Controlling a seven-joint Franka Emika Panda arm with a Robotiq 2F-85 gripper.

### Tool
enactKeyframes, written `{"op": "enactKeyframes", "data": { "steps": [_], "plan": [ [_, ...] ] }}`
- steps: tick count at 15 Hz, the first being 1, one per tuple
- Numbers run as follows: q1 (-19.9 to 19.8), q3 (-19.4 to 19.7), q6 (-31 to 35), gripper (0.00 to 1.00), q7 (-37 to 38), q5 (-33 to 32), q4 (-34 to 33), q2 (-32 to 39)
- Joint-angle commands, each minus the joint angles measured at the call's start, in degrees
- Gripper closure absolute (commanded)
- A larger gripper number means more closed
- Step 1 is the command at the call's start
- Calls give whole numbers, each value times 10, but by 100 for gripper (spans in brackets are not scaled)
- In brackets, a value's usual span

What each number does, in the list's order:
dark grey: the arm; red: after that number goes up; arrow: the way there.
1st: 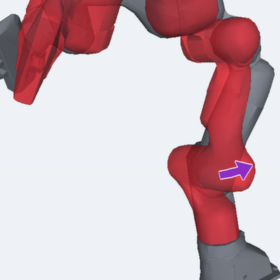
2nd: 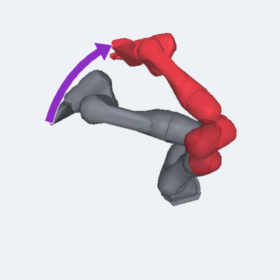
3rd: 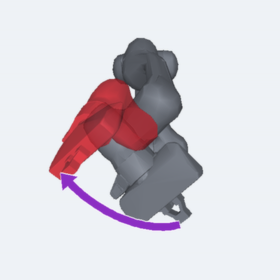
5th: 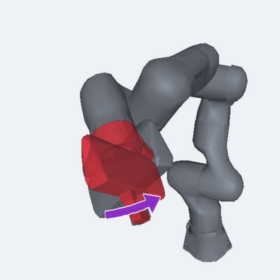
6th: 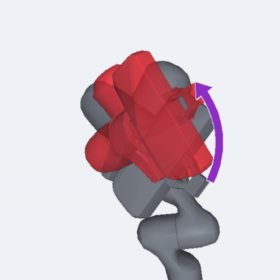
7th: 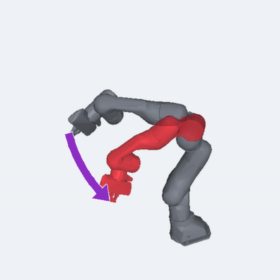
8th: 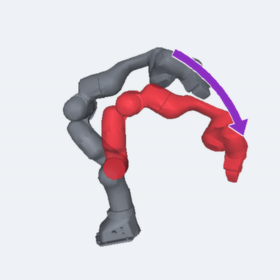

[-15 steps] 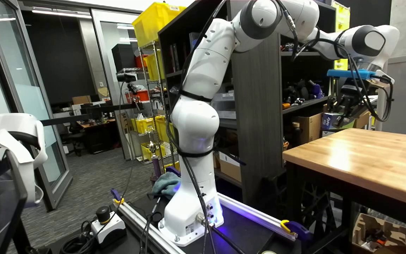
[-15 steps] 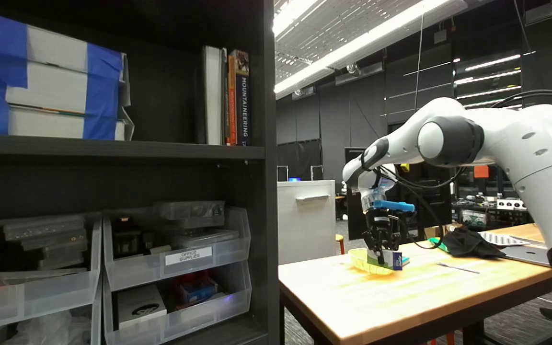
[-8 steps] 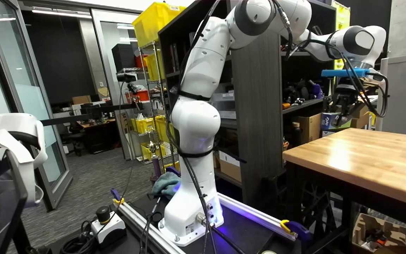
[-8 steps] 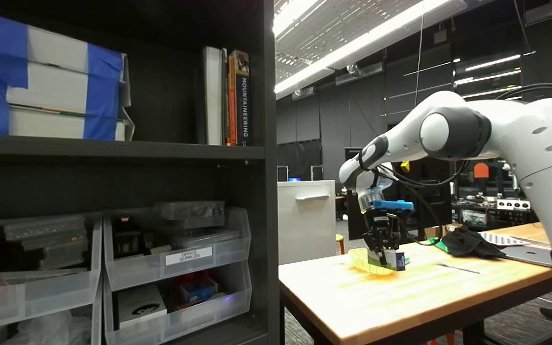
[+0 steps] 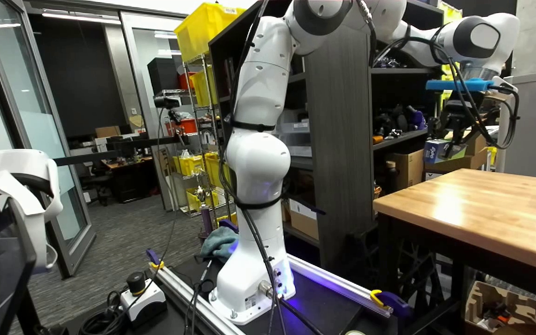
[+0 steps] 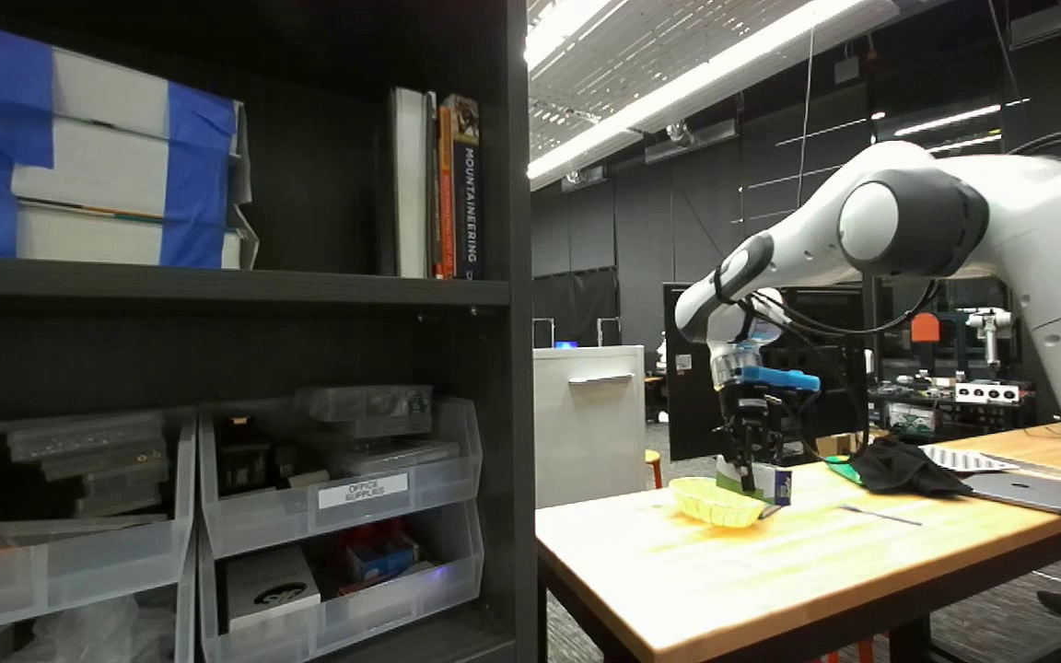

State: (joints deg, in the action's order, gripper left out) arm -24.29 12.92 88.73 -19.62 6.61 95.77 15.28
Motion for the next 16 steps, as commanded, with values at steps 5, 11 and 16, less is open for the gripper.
{"op": "enactKeyframes", "data": {
  "steps": [5,11,16],
  "plan": [
    [5,18,-13,87,-20,43,51,-65],
    [24,17,-56,87,-35,7,85,-108],
    [53,10,-128,87,-40,-44,96,-131]
  ]
}}
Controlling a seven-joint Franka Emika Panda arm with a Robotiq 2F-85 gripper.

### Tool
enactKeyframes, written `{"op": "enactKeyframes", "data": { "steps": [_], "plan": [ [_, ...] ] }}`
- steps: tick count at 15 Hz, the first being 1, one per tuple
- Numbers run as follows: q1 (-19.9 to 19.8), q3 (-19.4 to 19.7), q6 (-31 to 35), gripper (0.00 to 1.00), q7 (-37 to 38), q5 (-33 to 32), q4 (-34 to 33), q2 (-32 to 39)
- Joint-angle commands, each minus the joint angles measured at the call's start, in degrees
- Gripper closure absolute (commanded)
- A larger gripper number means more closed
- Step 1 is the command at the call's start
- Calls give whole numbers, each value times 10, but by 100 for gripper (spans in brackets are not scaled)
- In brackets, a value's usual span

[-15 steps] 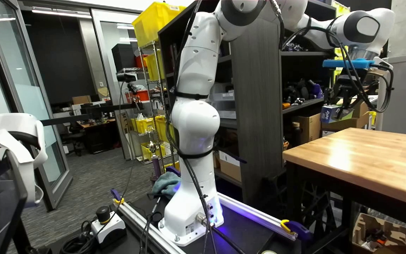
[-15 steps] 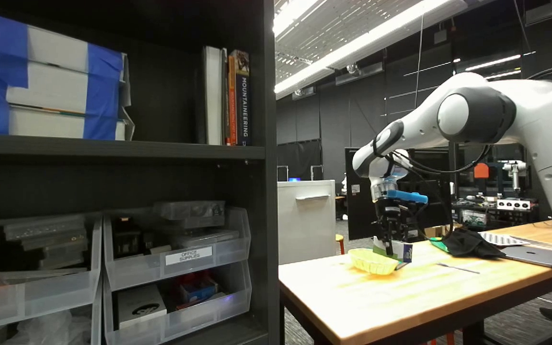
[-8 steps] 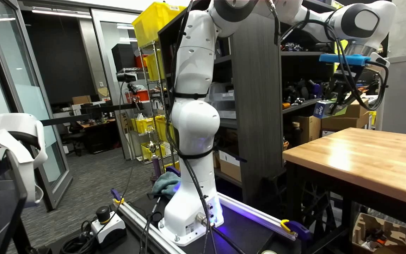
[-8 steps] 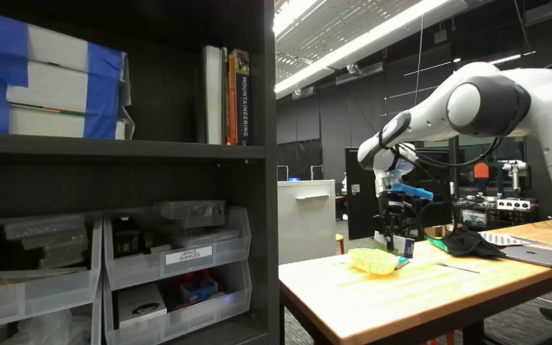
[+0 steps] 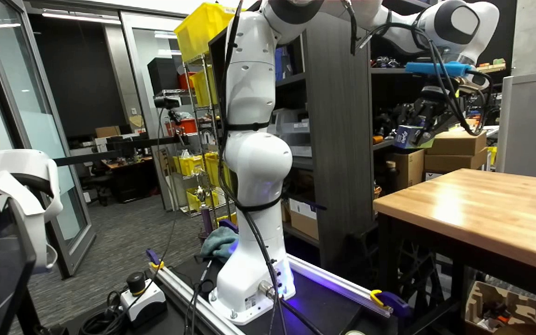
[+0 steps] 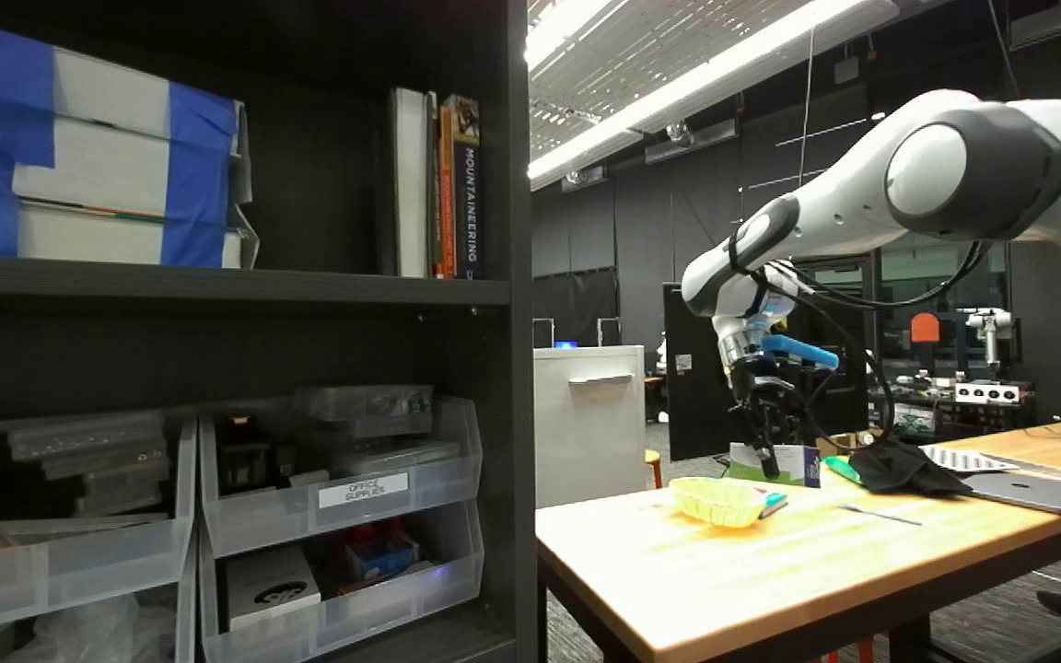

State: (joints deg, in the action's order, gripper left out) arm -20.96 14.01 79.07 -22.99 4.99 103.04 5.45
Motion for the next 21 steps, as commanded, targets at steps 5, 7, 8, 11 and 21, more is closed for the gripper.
{"op": "enactKeyframes", "data": {
  "steps": [5,7,8,11,21],
  "plan": [
    [58,-16,-48,87,37,-59,44,-41],
    [72,-25,-46,87,56,-72,54,-42],
    [79,-30,-48,87,66,-80,59,-42],
    [93,-39,-44,87,90,-95,69,-42],
    [71,-9,8,87,61,-93,117,-90]
  ]
}}
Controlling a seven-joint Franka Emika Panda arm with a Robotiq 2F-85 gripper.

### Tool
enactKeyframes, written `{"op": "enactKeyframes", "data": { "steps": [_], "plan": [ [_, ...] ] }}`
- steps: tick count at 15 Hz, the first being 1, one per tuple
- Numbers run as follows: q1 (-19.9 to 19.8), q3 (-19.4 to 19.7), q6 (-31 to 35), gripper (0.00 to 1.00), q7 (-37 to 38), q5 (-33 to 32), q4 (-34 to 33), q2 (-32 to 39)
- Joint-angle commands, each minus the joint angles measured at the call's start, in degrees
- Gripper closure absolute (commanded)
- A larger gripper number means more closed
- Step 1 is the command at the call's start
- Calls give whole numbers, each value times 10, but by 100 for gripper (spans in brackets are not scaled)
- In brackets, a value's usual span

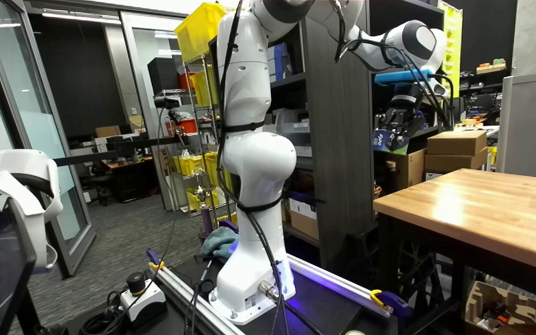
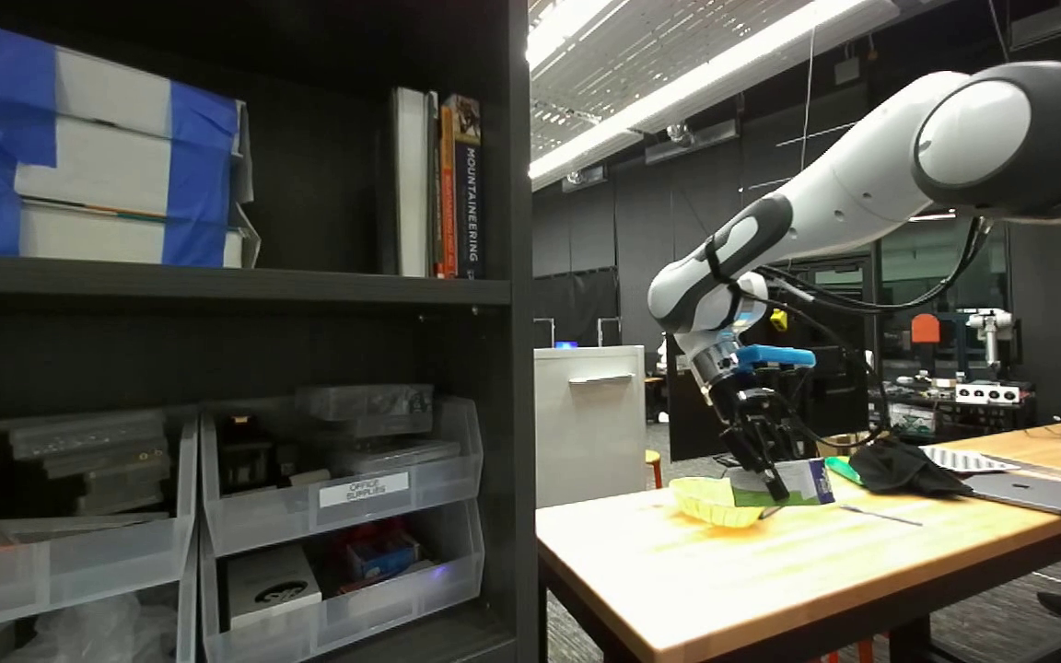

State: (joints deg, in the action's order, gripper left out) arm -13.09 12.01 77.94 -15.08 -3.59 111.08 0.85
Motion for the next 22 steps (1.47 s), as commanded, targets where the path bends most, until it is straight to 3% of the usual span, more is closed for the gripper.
{"op": "enactKeyframes", "data": {
  "steps": [1,14,22],
  "plan": [
    [-11,15,22,87,-24,-8,42,-51],
    [-6,31,81,87,-99,-137,178,-160],
    [26,23,-25,87,-161,-147,181,-168]
  ]
}}
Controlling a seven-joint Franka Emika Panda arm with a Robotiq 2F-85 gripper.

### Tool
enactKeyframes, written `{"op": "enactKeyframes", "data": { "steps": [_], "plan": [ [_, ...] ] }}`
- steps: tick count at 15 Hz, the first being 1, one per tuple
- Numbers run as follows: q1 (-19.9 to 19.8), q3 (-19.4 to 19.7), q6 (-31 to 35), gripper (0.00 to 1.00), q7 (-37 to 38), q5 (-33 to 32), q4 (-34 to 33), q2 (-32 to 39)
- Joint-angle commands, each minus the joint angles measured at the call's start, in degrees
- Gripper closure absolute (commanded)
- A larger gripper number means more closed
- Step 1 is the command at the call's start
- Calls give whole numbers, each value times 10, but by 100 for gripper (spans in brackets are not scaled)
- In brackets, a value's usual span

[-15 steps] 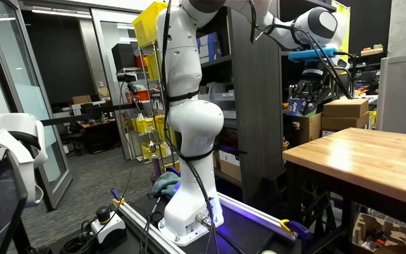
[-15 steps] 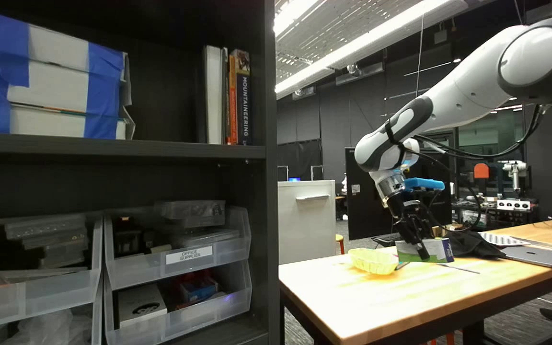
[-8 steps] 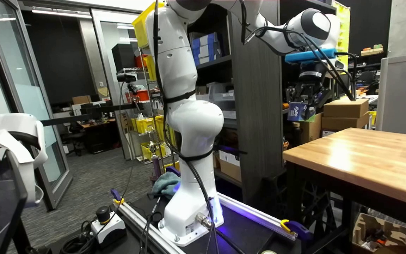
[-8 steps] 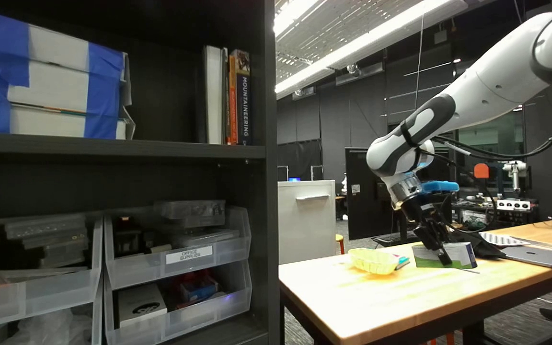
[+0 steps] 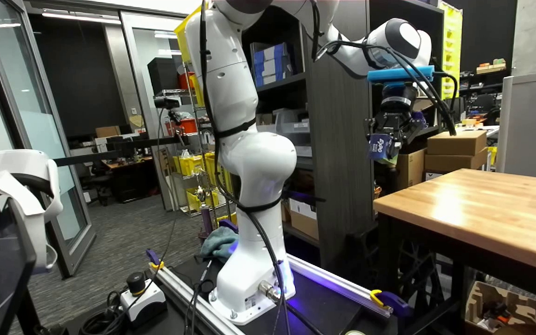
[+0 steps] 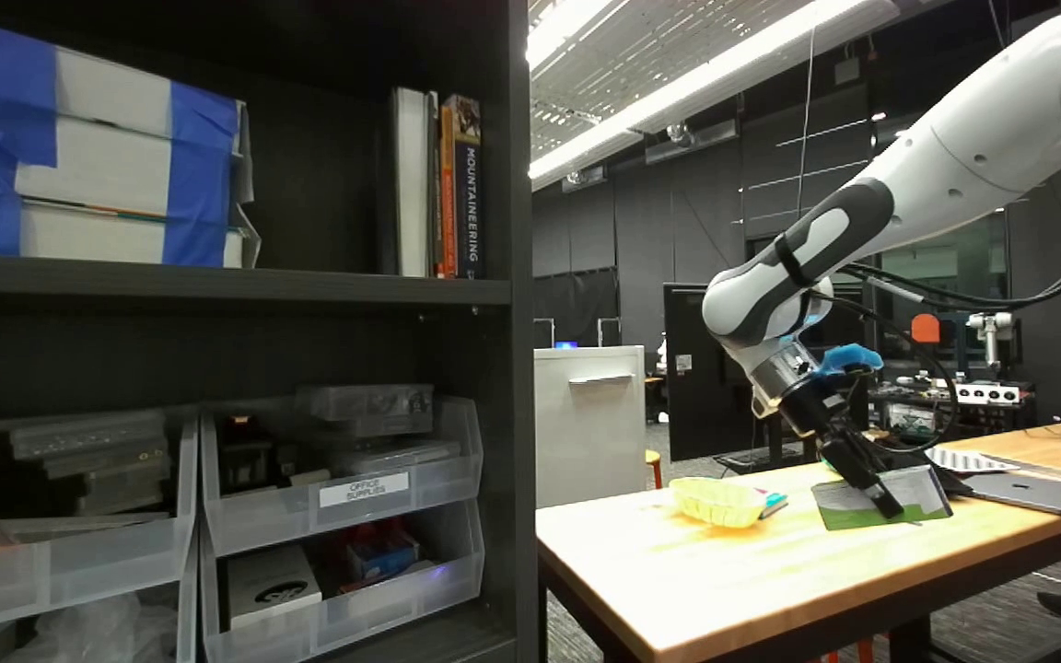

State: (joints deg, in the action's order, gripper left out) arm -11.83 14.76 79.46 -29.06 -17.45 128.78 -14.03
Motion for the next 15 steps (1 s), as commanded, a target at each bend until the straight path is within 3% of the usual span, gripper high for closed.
{"op": "enactKeyframes", "data": {
  "steps": [1,4,10,15],
  "plan": [
    [18,-7,-53,87,-22,-7,4,-20],
    [32,-16,-85,87,-11,2,0,-15],
    [68,-67,-69,87,143,96,-4,25],
    [94,-110,-67,87,223,122,-16,60]
  ]
}}
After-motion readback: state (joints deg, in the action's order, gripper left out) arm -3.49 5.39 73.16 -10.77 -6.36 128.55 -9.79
